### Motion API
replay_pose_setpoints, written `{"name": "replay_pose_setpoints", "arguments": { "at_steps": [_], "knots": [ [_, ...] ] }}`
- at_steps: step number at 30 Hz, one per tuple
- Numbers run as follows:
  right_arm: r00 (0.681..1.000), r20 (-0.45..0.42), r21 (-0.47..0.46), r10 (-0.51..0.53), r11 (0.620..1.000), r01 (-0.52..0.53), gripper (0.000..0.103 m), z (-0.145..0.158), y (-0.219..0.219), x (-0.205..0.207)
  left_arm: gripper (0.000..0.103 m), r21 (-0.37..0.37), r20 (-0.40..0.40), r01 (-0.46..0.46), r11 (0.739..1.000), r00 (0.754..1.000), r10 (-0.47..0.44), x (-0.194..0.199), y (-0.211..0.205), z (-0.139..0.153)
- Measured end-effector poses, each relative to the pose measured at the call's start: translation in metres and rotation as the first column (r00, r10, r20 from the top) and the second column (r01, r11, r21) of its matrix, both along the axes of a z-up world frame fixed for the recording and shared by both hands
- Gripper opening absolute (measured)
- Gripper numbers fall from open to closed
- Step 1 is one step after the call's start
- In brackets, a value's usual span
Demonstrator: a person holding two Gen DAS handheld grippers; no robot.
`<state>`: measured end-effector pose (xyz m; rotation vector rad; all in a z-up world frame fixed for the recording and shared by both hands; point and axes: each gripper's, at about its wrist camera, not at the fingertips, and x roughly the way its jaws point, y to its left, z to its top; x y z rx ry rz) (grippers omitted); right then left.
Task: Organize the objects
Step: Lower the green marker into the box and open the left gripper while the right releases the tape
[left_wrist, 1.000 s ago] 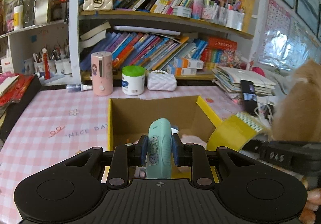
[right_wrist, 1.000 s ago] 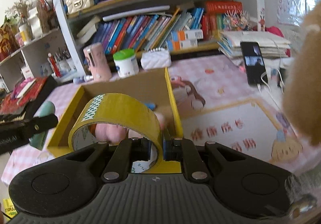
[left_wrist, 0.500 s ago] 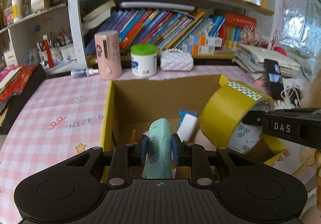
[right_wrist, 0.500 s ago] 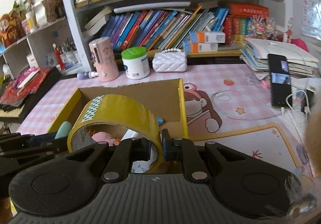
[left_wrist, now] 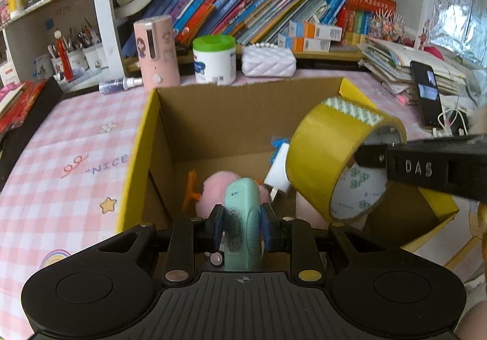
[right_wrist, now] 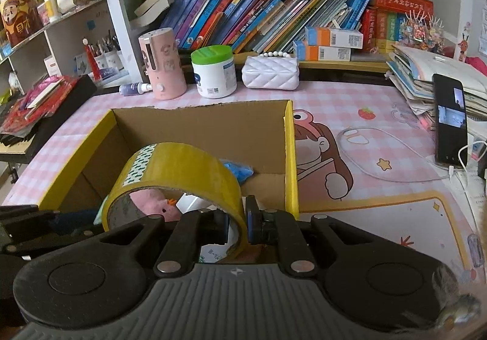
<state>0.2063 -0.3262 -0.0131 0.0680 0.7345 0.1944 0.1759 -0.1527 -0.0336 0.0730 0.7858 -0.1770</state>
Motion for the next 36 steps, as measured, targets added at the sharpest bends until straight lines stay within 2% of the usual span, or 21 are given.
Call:
{"name": "replay_pose_setpoints", "arguments": {
  "at_steps": [10, 16, 21, 26, 29, 33, 34, 36],
  "knots": [
    [0.999, -0.007, -0.010, 0.043, 0.999, -0.043, 0.010, -0.001, 0.005, 0.008, 0.024, -0.001, 0.009, -0.018, 1.000, 1.000, 0.018, -0.003, -0.002, -0.001],
    [0.998, -0.011, -0.016, 0.060, 0.998, -0.060, 0.010, -0.002, 0.009, 0.010, 0.026, -0.015, 0.095, -0.016, 1.000, 0.995, 0.017, -0.019, 0.000, 0.013],
    [0.996, -0.015, -0.031, 0.090, 0.995, -0.091, 0.010, -0.002, 0.019, 0.014, 0.027, -0.008, 0.114, -0.034, 0.999, 0.993, 0.035, -0.033, 0.009, 0.021],
    [0.987, -0.044, -0.099, 0.154, 0.982, -0.158, 0.010, -0.007, 0.038, 0.019, 0.031, -0.006, 0.124, -0.069, 0.998, 0.990, 0.069, -0.049, 0.022, 0.026],
    [0.976, -0.080, -0.135, 0.202, 0.968, -0.211, 0.016, -0.011, 0.049, 0.023, 0.032, -0.016, 0.117, -0.098, 0.995, 0.988, 0.099, -0.057, 0.033, 0.029],
    [0.966, -0.116, -0.146, 0.231, 0.958, -0.247, 0.021, -0.018, 0.059, 0.025, 0.036, -0.070, 0.126, -0.105, 0.992, 0.986, 0.113, -0.068, 0.049, 0.036],
    [0.967, -0.113, -0.148, 0.230, 0.958, -0.245, 0.022, -0.018, 0.060, 0.023, 0.047, -0.066, 0.134, -0.116, 0.991, 0.983, 0.124, -0.071, 0.050, 0.038],
    [0.969, -0.103, -0.147, 0.226, 0.960, -0.240, 0.023, -0.018, 0.061, 0.017, 0.060, -0.051, 0.166, -0.147, 0.988, 0.974, 0.154, -0.078, 0.054, 0.041]
  ]
}}
